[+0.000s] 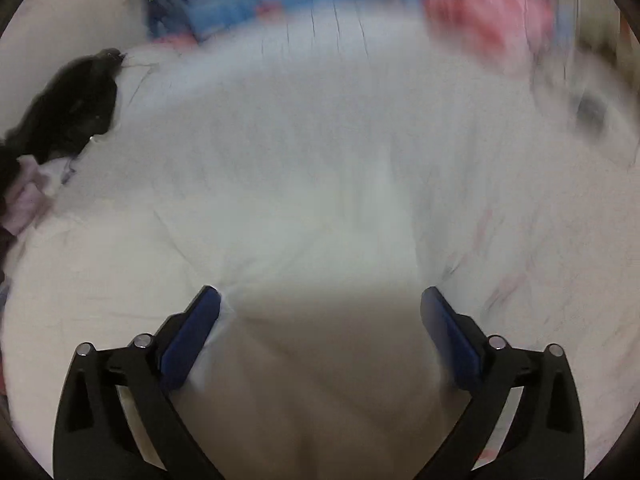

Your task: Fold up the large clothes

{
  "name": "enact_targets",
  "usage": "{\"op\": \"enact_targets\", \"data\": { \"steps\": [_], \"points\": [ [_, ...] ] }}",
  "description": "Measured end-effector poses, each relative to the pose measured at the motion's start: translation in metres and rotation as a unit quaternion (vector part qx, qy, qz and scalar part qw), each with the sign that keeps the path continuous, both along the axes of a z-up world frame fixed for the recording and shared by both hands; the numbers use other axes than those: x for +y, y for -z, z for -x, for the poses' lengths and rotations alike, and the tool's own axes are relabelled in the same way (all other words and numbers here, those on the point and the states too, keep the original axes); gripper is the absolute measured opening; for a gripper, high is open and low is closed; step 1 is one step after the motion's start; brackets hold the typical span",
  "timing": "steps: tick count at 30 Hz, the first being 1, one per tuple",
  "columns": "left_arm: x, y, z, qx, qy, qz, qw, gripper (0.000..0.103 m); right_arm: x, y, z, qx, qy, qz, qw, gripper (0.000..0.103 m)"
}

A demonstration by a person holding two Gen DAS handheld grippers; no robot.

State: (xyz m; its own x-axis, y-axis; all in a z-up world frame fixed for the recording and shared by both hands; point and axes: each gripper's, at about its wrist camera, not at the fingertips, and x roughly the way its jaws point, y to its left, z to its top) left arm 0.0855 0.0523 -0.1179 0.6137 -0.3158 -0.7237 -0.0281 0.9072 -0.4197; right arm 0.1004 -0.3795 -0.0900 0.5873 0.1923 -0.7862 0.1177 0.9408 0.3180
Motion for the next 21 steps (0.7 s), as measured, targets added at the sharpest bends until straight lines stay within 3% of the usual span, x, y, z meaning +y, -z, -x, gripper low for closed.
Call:
{"op": "enact_targets", "data": {
  "steps": [2, 5, 7, 10, 11, 12, 13, 14, 18, 21],
  "points": [
    [0.003, -0.004, 0.000, -0.001, -0.010, -0.002, 0.9999, 0.096, -0.019, -0.004, 0.005, -0.015, 0.016, -0.051, 0.998, 0.096],
    [0.003, -0.027, 0.008, 0.005, -0.023, -0.026, 0.9994, 0.095, -0.011, -0.028, 0.016, -0.011, 0.008, 0.006, 1.000, 0.096],
    [0.007, -0.050, 0.035, -0.039, -0.028, -0.003, 0.9989, 0.096, -0.002, -0.066, 0.056, -0.092, -0.016, -0.004, 0.996, 0.096],
    [0.000, -0.059, 0.071, -0.075, -0.007, -0.054, 0.9957, 0.096, 0.019, -0.081, 0.111, -0.137, -0.046, 0.029, 0.989, 0.096],
    [-0.005, -0.047, 0.075, -0.064, 0.004, -0.074, 0.9952, 0.096, 0.023, -0.070, 0.117, -0.128, -0.053, 0.038, 0.990, 0.096],
    [-0.009, -0.023, 0.073, -0.030, 0.019, -0.087, 0.9956, 0.096, 0.029, -0.046, 0.117, -0.091, -0.063, 0.064, 0.992, 0.096],
    [-0.010, -0.009, 0.072, -0.015, 0.029, -0.081, 0.9962, 0.097, 0.032, -0.023, 0.118, -0.078, -0.080, 0.072, 0.991, 0.096],
    [-0.006, -0.006, 0.069, -0.004, 0.030, -0.058, 0.9979, 0.097, 0.033, -0.019, 0.114, -0.090, -0.076, 0.062, 0.991, 0.096],
    [-0.012, -0.033, 0.080, -0.002, 0.010, -0.084, 0.9964, 0.097, 0.034, -0.046, 0.109, -0.053, -0.052, 0.068, 0.995, 0.096],
    [-0.034, -0.059, 0.107, -0.061, 0.028, -0.147, 0.9868, 0.097, 0.055, -0.084, 0.130, -0.106, -0.075, 0.057, 0.990, 0.096]
  ]
}}
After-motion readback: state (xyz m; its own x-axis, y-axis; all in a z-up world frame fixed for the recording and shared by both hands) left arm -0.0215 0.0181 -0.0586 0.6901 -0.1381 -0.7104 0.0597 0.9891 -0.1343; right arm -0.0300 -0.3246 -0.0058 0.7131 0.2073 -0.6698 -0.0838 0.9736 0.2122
